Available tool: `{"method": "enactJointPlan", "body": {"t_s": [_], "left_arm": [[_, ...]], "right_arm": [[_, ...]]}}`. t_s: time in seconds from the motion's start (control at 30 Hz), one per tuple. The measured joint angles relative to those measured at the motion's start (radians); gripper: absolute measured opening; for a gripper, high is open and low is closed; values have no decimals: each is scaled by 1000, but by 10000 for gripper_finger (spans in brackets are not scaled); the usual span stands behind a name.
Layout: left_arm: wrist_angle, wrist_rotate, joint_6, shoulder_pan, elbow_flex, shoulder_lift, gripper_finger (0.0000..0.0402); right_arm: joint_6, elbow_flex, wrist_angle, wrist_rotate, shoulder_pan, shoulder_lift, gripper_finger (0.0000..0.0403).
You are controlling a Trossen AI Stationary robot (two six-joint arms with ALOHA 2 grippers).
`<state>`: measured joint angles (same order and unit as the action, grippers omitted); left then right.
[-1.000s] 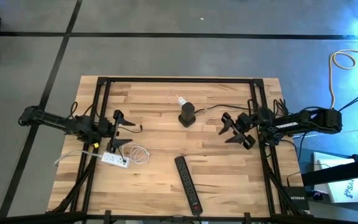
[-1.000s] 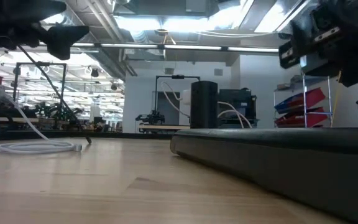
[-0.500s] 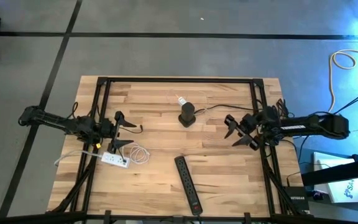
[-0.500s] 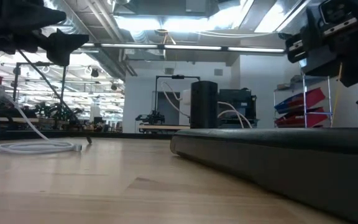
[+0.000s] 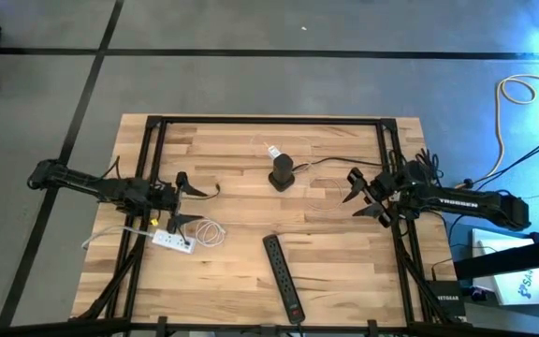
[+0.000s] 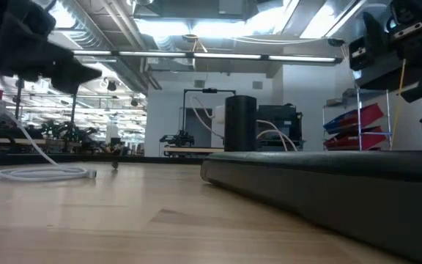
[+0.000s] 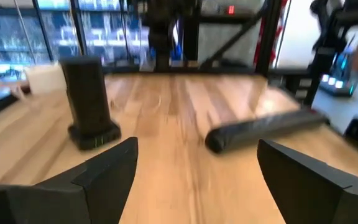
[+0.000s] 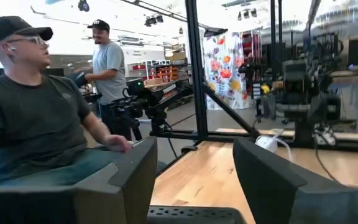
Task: Insert USB
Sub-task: Return to Home Position
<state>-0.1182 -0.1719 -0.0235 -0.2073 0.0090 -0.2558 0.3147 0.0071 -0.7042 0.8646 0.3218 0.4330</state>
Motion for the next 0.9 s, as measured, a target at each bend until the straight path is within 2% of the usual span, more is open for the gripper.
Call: {"method": "enactJointPlan", "body": {"t_s": [0.1, 0.33, 0.5, 0.67, 0.9], "left_arm": [[78, 0, 0, 0, 0, 0, 314], [83, 8, 0, 0, 0, -8, 314], [83, 8, 0, 0, 0, -8, 314], [83, 8, 0, 0, 0, -8, 314], [84, 8, 0, 0, 0, -8, 314]], "right_arm": [[-13, 0, 84, 0, 0, -79, 193], [-33, 0, 380, -4, -2, -259, 193], [-64, 0, 556, 17, -2, -339, 193], [-165, 0, 592, 130, -2, -385, 193], [-169, 0, 612, 102, -1, -403, 193]]}}
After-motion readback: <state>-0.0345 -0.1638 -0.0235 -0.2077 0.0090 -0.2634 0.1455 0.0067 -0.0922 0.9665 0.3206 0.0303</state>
